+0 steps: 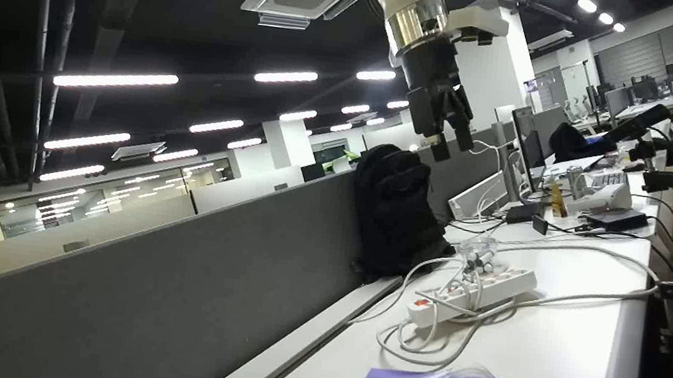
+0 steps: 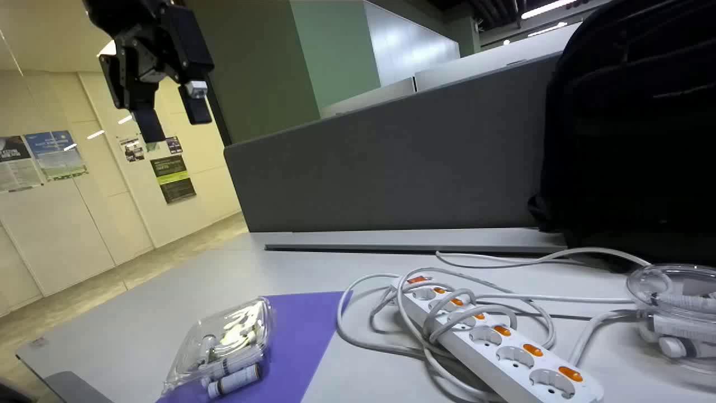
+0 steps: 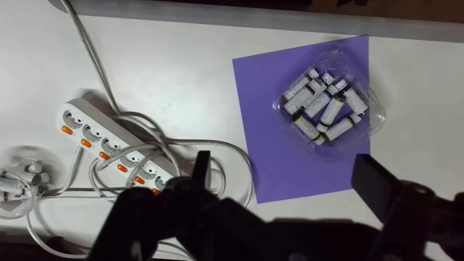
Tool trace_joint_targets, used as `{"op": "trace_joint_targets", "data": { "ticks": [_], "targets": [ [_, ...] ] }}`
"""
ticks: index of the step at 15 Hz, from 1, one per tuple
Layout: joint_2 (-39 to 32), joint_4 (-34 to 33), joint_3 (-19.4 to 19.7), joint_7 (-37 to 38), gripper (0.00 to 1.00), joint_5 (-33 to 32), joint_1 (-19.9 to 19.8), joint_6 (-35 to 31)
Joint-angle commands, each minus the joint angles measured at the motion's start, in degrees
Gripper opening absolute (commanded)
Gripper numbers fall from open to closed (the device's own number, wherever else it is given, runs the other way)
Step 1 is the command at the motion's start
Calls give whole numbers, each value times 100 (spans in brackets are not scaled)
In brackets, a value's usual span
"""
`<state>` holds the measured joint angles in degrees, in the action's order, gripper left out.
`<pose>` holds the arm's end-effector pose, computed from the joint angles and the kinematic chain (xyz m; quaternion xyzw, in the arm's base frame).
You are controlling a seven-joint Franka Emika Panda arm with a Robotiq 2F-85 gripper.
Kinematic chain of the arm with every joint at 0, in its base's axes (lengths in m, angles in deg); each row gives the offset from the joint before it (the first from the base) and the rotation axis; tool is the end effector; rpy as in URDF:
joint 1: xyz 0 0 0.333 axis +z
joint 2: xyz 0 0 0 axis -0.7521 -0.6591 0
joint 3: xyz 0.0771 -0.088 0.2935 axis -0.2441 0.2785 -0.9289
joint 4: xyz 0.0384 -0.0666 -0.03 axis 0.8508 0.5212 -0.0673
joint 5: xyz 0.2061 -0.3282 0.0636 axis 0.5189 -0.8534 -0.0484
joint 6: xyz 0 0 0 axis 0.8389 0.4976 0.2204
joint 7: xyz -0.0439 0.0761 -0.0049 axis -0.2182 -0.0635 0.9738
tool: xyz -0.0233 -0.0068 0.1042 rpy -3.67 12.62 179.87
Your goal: Flip a switch on the extension cord
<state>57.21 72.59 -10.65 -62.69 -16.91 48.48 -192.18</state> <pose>0.3617 -0.0011 0.4874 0.9997 0.0233 -0.0020 0.0034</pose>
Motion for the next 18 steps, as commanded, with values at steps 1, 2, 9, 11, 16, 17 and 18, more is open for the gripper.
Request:
{"op": "trace_joint_targets", "data": {
  "ticks": [1,2,9,11,16,17,18],
  "targets": [
    [-3,-11,24,15,100,-15,30,14],
    [-4,-11,24,15,100,-15,30,14],
    [-5,-11,24,12,100,-15,30,14],
    [-5,-11,24,12,100,-15,31,14],
    [-131,6,-105,247,100,-673,-223,-1305],
    [-260,-14,-69,294,100,-816,-313,-1736],
    [-460,-57,-4,294,100,-944,-420,-2104]
  ]
}}
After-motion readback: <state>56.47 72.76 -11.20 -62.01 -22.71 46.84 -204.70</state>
